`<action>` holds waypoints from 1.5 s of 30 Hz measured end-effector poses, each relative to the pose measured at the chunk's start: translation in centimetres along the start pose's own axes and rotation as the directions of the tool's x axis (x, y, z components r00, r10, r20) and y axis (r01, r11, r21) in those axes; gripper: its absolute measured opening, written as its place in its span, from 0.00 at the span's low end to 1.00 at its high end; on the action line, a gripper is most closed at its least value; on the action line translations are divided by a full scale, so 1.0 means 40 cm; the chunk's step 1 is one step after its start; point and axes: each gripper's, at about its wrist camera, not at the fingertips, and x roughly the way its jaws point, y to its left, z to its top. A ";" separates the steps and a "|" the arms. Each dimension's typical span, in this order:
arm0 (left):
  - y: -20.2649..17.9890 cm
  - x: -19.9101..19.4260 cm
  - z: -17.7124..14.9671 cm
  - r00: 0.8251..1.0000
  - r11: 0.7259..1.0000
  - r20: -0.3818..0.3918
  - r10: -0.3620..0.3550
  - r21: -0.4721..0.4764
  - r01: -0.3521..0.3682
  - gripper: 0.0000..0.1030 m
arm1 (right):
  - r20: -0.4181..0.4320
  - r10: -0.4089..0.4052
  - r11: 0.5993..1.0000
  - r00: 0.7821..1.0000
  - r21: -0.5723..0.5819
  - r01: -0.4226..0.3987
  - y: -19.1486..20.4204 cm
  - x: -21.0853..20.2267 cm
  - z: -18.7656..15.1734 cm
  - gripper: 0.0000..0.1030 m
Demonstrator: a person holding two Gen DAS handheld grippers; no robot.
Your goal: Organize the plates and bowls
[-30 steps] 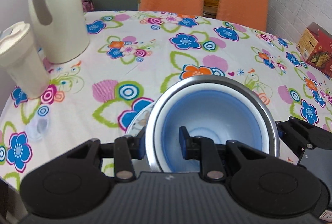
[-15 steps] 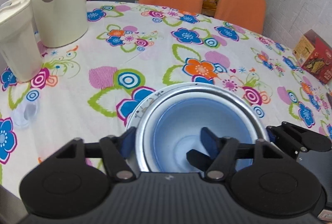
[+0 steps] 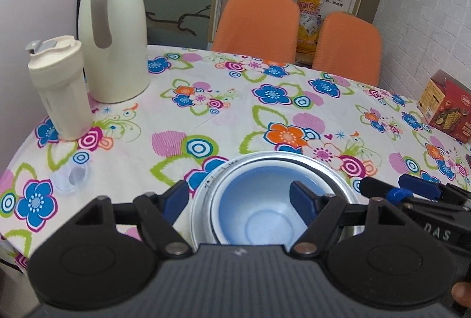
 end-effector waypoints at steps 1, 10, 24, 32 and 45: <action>-0.011 -0.018 -0.014 1.000 1.000 0.010 -0.005 0.008 0.005 0.75 | 0.004 -0.017 1.000 1.000 0.015 0.017 -0.016 -0.010 -0.005 0.64; -0.119 -0.145 -0.163 0.997 0.992 0.053 -0.048 0.121 0.041 0.92 | 0.047 -0.061 0.990 0.997 0.132 0.054 -0.092 -0.124 -0.095 0.64; -0.205 -0.102 -0.367 0.999 0.980 -0.037 0.030 0.196 -0.023 0.92 | 0.059 -0.073 0.988 0.996 0.141 0.064 -0.086 -0.239 -0.238 0.65; -0.213 -0.102 -0.372 0.999 0.976 -0.028 0.044 0.216 -0.036 0.92 | 0.056 -0.063 0.988 0.996 0.142 0.055 -0.080 -0.242 -0.242 0.65; -0.204 -0.082 -0.366 0.997 0.978 -0.056 0.047 0.206 -0.035 0.92 | 0.021 -0.055 0.989 0.998 0.140 0.051 -0.073 -0.220 -0.243 0.65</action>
